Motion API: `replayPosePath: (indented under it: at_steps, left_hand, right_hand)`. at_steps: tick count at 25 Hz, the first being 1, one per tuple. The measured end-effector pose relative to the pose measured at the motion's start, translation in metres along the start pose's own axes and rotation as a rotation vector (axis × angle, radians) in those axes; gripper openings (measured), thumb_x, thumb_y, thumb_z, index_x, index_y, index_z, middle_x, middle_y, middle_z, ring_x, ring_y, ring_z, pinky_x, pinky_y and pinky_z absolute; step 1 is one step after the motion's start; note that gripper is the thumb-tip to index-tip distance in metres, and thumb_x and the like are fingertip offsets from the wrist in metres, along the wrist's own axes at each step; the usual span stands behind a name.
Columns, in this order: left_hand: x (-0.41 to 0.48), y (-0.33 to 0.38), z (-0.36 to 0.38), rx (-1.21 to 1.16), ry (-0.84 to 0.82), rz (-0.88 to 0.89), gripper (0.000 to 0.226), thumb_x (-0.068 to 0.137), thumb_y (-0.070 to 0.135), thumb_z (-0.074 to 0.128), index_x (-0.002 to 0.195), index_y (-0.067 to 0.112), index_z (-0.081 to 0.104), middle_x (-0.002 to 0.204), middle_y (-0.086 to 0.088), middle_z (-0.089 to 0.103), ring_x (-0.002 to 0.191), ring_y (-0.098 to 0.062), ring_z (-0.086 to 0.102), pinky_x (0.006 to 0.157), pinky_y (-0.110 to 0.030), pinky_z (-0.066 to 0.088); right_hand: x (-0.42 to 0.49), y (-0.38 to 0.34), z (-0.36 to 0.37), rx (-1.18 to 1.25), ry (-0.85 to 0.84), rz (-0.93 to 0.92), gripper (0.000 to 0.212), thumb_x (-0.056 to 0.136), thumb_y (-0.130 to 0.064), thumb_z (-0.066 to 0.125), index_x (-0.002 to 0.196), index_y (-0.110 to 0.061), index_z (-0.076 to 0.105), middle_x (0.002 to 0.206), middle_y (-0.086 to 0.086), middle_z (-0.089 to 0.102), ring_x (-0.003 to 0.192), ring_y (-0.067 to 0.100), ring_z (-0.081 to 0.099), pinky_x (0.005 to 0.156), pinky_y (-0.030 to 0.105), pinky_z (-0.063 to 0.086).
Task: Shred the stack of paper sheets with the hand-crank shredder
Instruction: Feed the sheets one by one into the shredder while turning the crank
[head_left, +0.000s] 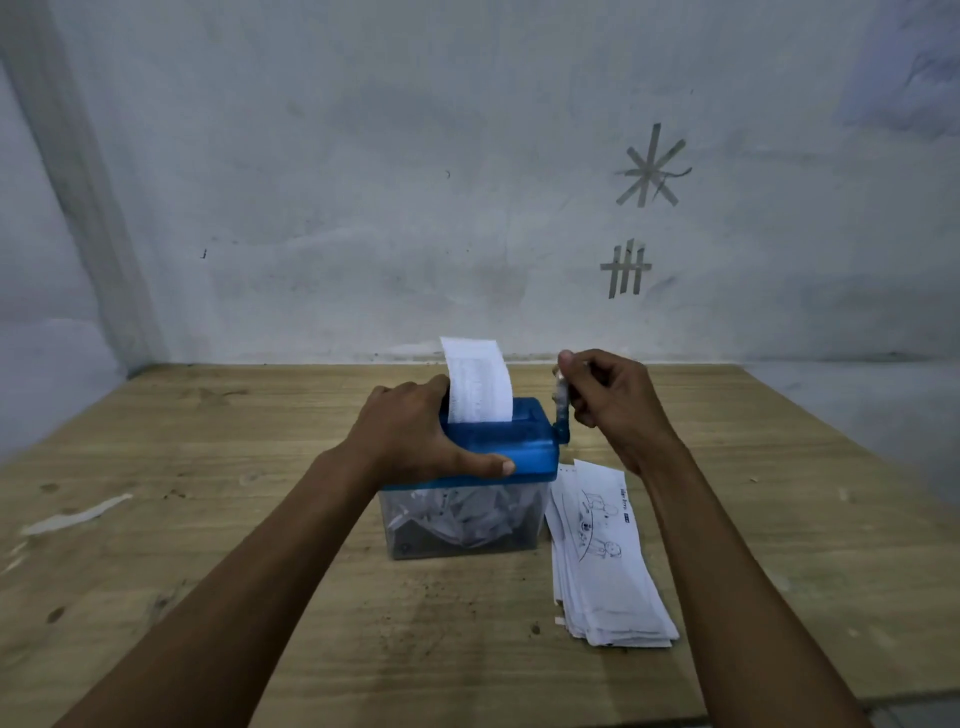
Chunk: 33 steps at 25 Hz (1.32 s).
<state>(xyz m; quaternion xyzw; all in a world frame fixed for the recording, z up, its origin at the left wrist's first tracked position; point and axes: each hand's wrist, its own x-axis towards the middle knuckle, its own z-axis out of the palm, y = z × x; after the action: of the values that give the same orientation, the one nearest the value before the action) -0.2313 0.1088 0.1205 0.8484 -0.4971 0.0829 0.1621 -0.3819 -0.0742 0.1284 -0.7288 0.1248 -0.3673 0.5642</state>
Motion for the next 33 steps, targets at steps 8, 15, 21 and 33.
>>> replayPosePath:
  at_steps: [8,15,21,33]
  left_hand:
    - [0.000,0.002,0.004,0.017,0.016,-0.009,0.117,0.046,0.110,0.026,0.125,0.029,0.052,0.112,0.011,0.067,0.089,-0.011,0.060,0.089,-0.037,0.046]
    - [-0.003,0.011,0.001,0.017,-0.009,-0.053,0.116,0.052,0.106,0.029,0.139,0.033,0.050,0.126,0.007,0.067,0.103,-0.017,0.063,0.092,-0.037,0.042]
    - [-0.001,0.011,-0.002,0.013,-0.021,-0.058,0.122,0.046,0.108,0.024,0.139,0.034,0.049,0.126,0.009,0.067,0.105,-0.017,0.063,0.099,-0.041,0.041]
    - [-0.001,0.008,-0.002,-0.021,-0.037,-0.014,0.107,0.054,0.102,0.038,0.139,0.037,0.049,0.123,0.011,0.067,0.090,-0.010,0.050,0.095,-0.038,0.036]
  right_hand:
    - [-0.004,0.073,0.009,-0.068,-0.062,0.544,0.027,0.103,-0.003,0.039,0.100,-0.002,0.066,0.069,0.011,0.054,0.048,0.013,0.040,0.042,0.025,0.030]
    - [-0.079,0.058,0.006,-0.301,-0.038,0.308,0.036,0.108,-0.026,0.040,0.083,-0.011,0.061,0.059,-0.005,0.056,0.049,0.004,0.046,0.052,0.026,0.037]
    - [-0.100,0.008,-0.015,-0.330,-0.086,-0.005,0.007,0.100,-0.019,0.059,0.098,-0.023,0.064,0.081,-0.009,0.068,0.073,0.004,0.064,0.067,0.019,0.051]
    - [0.000,0.010,0.005,0.076,0.107,0.022,0.015,0.099,-0.020,0.064,0.093,-0.006,0.068,0.061,0.002,0.062,0.049,0.011,0.045,0.044,0.024,0.033]
